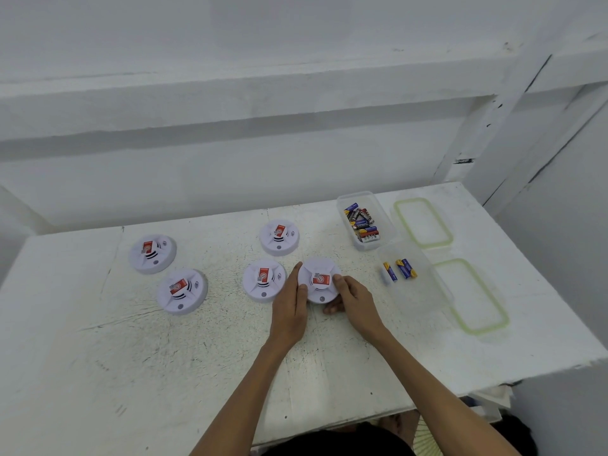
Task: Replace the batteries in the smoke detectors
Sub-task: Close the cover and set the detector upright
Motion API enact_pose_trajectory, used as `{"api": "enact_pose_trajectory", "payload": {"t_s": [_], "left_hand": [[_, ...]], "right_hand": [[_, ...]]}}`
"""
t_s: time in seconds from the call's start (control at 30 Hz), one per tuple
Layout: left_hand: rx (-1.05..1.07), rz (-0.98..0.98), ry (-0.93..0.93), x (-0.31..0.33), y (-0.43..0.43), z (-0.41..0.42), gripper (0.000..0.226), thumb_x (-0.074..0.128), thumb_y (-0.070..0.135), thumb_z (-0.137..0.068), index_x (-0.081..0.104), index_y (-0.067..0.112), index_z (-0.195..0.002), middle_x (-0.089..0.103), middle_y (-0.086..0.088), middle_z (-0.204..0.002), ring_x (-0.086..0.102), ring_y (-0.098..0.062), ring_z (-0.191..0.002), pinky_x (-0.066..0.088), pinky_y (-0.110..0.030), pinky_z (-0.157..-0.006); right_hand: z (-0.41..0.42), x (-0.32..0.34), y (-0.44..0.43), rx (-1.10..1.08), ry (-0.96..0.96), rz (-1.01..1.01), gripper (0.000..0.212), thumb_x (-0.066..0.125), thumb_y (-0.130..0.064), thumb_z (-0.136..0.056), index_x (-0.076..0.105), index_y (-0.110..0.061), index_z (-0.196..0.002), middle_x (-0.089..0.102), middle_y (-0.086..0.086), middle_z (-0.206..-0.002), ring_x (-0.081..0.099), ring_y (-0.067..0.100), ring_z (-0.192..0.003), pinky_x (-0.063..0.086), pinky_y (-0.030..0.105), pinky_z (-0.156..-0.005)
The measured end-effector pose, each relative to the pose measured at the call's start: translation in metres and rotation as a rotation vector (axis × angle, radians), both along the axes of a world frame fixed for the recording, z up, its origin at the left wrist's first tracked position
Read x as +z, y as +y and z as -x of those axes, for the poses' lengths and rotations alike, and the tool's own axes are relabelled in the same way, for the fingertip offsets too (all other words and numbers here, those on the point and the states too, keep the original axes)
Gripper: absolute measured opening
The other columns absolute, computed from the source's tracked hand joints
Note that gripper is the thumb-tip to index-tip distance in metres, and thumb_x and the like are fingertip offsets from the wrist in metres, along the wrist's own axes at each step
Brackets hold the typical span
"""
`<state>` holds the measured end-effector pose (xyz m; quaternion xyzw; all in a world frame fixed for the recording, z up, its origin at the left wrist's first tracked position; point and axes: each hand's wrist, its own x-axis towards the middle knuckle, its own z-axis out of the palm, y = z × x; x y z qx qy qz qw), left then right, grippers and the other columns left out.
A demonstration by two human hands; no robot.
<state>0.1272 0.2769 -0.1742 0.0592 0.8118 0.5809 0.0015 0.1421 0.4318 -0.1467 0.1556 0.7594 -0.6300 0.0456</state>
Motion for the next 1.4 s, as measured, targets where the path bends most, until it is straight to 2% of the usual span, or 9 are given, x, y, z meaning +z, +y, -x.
{"api": "enact_pose_trajectory", "payload": {"t_s": [0.27,0.6,0.77,0.9,1.13,1.27,1.4], "left_hand": [[-0.005,-0.008,0.006,0.0018,0.0005,-0.0006,0.047,0.037,0.032,-0.104,0.034,0.025,-0.15,0.04,0.017,-0.147,0.033,0.024,-0.131,0.028,-0.002,-0.107],[-0.002,-0.016,0.001,0.0036,0.0011,-0.0005,0.052,0.036,0.033,-0.104,0.036,0.017,-0.153,0.042,0.01,-0.149,0.034,0.022,-0.131,0.028,-0.003,-0.108],[-0.005,-0.018,0.005,0.0058,0.0009,-0.0018,0.047,0.036,0.033,-0.104,0.036,0.024,-0.151,0.044,0.013,-0.147,0.036,0.021,-0.131,0.031,-0.006,-0.109],[-0.005,-0.021,0.012,0.0092,0.0017,-0.0024,0.044,0.036,0.032,-0.104,0.035,0.027,-0.148,0.041,0.023,-0.143,0.035,0.024,-0.13,0.029,-0.002,-0.107],[-0.007,-0.021,-0.004,0.0095,0.0014,-0.0027,0.045,0.037,0.032,-0.104,0.034,0.026,-0.149,0.039,0.025,-0.143,0.034,0.024,-0.13,0.028,-0.002,-0.107],[-0.004,-0.016,-0.003,0.0064,0.0006,-0.002,0.05,0.037,0.034,-0.105,0.038,0.019,-0.153,0.045,0.014,-0.149,0.038,0.016,-0.134,0.033,-0.009,-0.111],[-0.004,-0.019,-0.01,0.0073,0.0013,-0.0024,0.05,0.037,0.032,-0.105,0.037,0.019,-0.153,0.045,0.012,-0.148,0.039,0.016,-0.133,0.031,-0.005,-0.108]], "right_hand": [[-0.0007,0.0006,0.0003,-0.003,-0.001,0.014,0.037,0.046,-0.045,-0.102,0.065,-0.013,-0.104,0.076,0.005,-0.077,0.074,0.023,-0.065,0.061,0.028,-0.069],[-0.0011,0.0012,0.0001,-0.002,0.008,0.018,0.038,0.046,-0.043,-0.102,0.066,-0.011,-0.104,0.076,0.007,-0.077,0.073,0.024,-0.065,0.06,0.029,-0.069],[-0.0007,0.0,0.0005,0.0,0.008,0.002,0.038,0.046,-0.044,-0.102,0.066,-0.011,-0.104,0.076,0.007,-0.077,0.073,0.024,-0.066,0.061,0.032,-0.071],[-0.0006,0.0007,0.0004,-0.004,0.006,0.013,0.038,0.046,-0.043,-0.102,0.065,-0.01,-0.104,0.076,0.008,-0.077,0.073,0.025,-0.065,0.061,0.032,-0.07],[-0.0017,0.0018,-0.0001,-0.009,0.005,0.002,0.038,0.046,-0.042,-0.102,0.065,-0.009,-0.103,0.076,0.007,-0.078,0.073,0.023,-0.064,0.06,0.026,-0.065],[-0.0024,0.0024,0.0004,-0.004,0.004,0.007,0.039,0.046,-0.043,-0.102,0.066,-0.009,-0.104,0.076,0.007,-0.079,0.073,0.024,-0.065,0.061,0.03,-0.069],[-0.0016,0.0033,-0.0009,-0.009,-0.004,0.005,0.038,0.046,-0.043,-0.102,0.066,-0.011,-0.105,0.076,0.006,-0.079,0.073,0.024,-0.065,0.06,0.028,-0.067]]}}
